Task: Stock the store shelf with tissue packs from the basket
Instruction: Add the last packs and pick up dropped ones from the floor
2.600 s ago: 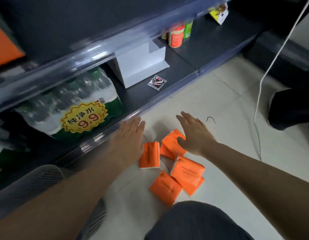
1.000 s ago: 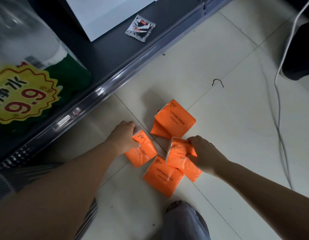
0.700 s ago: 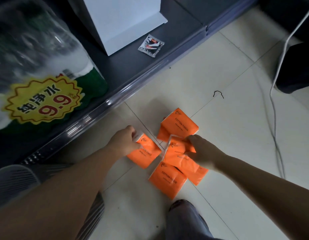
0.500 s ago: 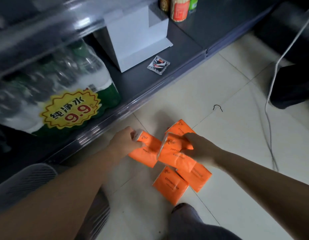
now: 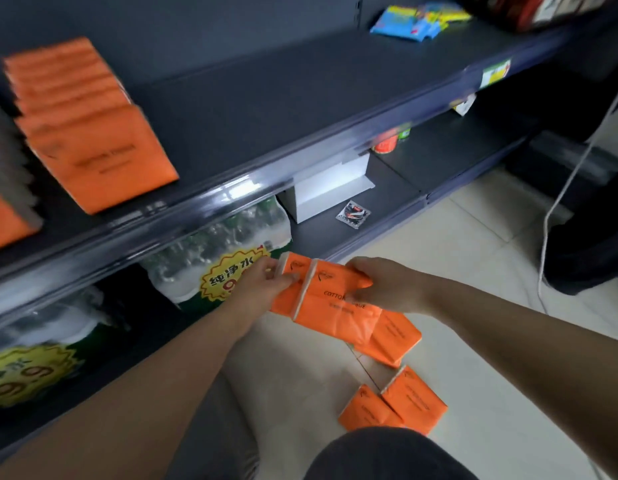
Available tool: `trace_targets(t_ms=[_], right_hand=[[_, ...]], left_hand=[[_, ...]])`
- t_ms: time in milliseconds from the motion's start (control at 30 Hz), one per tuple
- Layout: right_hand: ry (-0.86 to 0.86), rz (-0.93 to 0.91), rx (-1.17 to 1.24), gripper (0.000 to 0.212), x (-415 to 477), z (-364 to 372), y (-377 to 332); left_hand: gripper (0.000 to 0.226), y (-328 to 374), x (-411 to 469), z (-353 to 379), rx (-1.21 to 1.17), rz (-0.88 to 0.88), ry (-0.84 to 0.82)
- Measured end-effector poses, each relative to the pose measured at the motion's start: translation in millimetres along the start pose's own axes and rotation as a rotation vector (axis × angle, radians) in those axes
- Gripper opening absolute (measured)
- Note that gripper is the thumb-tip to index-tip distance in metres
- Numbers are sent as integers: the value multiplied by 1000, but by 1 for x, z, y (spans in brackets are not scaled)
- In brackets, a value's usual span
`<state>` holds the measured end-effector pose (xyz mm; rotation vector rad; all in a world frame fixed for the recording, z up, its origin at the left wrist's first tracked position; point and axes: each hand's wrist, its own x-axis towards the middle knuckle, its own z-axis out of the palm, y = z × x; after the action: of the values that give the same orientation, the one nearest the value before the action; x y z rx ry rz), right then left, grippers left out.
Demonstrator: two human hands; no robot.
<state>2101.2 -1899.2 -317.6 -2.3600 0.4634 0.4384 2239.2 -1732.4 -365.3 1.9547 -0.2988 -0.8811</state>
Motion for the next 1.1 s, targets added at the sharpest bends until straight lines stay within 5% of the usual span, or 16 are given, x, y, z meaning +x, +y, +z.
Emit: trace_targets(t_ms=[400, 567, 700, 933, 1100], right_hand=[[191, -104, 123, 38, -17, -52, -94], [286, -180, 200, 34, -20, -61, -122], [376, -213, 233, 36, -21, -69, -140], [580, -296, 396, 56, -18, -83, -160], [388, -217, 811, 51, -18, -94, -155]], left_hand=[[25, 69, -63, -65, -356, 115, 7], [79, 83, -83, -85, -365, 225, -33], [95, 91, -90, -97, -341, 264, -55], [80, 116, -96, -111, -451, 294, 52], [65, 136, -88, -109, -577, 331, 133]])
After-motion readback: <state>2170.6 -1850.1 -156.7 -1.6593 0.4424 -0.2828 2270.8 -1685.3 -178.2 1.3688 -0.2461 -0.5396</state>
